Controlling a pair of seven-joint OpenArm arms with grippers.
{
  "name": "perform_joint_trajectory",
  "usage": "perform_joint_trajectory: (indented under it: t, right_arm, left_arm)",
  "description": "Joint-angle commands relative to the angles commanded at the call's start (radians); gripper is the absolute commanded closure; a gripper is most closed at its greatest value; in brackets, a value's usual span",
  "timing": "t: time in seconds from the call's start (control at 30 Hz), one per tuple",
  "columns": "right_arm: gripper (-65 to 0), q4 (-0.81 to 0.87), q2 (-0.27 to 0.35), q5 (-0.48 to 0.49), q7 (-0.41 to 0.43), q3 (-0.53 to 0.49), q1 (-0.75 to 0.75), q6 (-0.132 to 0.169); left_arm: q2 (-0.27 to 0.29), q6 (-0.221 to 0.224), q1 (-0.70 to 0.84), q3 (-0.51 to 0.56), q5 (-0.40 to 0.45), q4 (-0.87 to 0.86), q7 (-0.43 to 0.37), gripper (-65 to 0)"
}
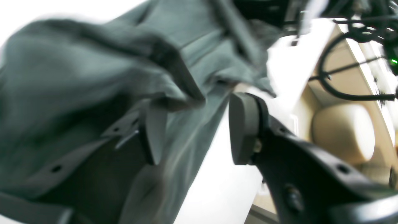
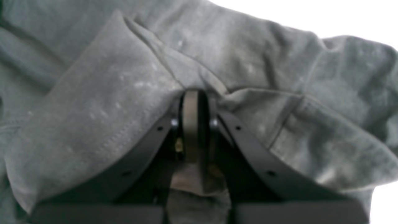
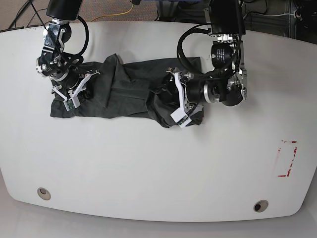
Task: Layout the t-shirt on the table in an organized manner, then fold the t-shirt properly
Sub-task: 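Push the folded end with the left gripper further toward the right gripper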
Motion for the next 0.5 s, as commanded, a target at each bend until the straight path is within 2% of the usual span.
perform_joint_trajectory:
  t: [0.13,0.27,0.37,0.5]
  right_arm:
    - [-4.0,0.0,0.0,0.0,0.0,0.0,-0.002,0.0]
    - [-4.0,0.0,0.002,0.0,0.0,0.0,-0.002,0.0]
    - [-4.0,0.0,0.002,0.0,0.0,0.0,-0.002,0.0]
    - [-4.0,0.0,0.002,0.0,0.0,0.0,-0.002,0.0]
  left_arm:
    - [0.0,0.0,-0.018,0.044,0.002,0.031,0.0,-37.9]
    - [0.0,0.0,-0.041,0.043,0.003,0.061,0.0,-37.9]
    - [0.0,0.0,-0.057,0.0,0.017,0.095,0.0,-37.9]
    - [-0.054,0.0,-0.063,-0.087,0.103,0.146,0.0,-37.8]
